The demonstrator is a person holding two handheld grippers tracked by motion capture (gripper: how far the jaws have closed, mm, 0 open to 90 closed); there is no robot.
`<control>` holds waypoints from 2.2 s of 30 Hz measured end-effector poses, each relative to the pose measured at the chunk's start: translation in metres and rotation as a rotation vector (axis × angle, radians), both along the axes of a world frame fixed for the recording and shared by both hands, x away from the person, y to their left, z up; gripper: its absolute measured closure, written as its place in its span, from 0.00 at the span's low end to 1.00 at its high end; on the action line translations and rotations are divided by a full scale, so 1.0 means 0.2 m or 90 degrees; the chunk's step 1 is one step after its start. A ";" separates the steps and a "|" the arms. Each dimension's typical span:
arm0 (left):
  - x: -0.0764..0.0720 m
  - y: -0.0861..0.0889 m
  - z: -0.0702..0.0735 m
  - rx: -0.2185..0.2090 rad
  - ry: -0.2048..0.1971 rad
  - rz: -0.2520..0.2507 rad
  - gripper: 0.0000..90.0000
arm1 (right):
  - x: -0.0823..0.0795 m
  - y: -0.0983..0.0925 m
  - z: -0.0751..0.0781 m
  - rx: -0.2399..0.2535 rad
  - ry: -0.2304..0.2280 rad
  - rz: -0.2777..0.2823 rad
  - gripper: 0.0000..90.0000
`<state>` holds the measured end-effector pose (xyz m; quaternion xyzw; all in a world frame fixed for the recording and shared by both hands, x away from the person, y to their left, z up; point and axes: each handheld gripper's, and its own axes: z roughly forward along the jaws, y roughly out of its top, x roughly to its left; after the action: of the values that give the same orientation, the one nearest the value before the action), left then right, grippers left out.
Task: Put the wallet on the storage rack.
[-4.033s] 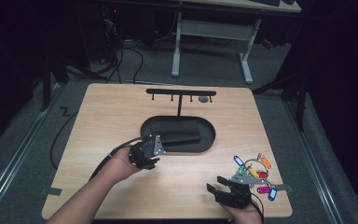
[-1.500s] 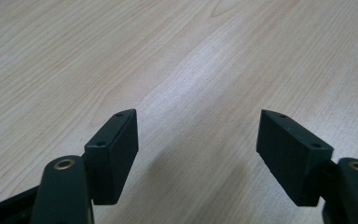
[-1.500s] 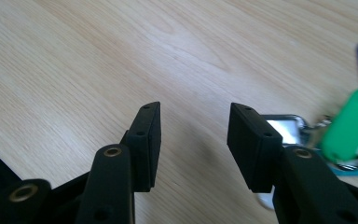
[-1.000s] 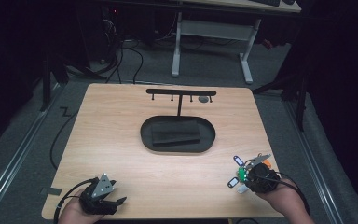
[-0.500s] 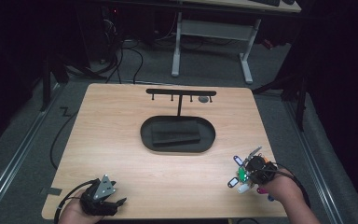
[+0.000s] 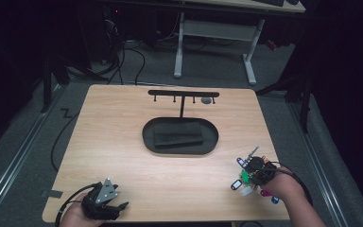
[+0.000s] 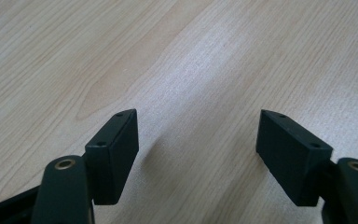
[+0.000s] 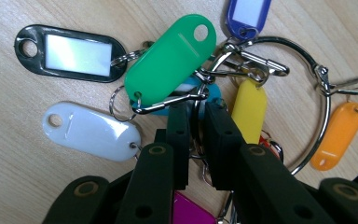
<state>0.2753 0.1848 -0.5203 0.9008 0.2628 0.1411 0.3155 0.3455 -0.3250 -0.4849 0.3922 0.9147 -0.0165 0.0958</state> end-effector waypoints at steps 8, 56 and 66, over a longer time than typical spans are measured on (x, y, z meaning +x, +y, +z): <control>0.00 -0.01 0.00 -0.002 0.006 -0.003 0.33 | 0.01 0.03 0.00 0.031 0.020 0.010 0.96; 0.00 0.01 0.00 -0.020 0.020 0.001 0.33 | 0.01 0.34 0.46 0.038 0.095 0.078 0.97; 0.00 0.01 -0.01 -0.026 0.027 0.000 0.33 | 0.04 0.36 0.56 0.039 0.140 0.050 0.97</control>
<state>0.2758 0.1877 -0.5217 0.8969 0.2722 0.1170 0.3283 0.3531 -0.2526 -0.3721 0.3546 0.9345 -0.0276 -0.0163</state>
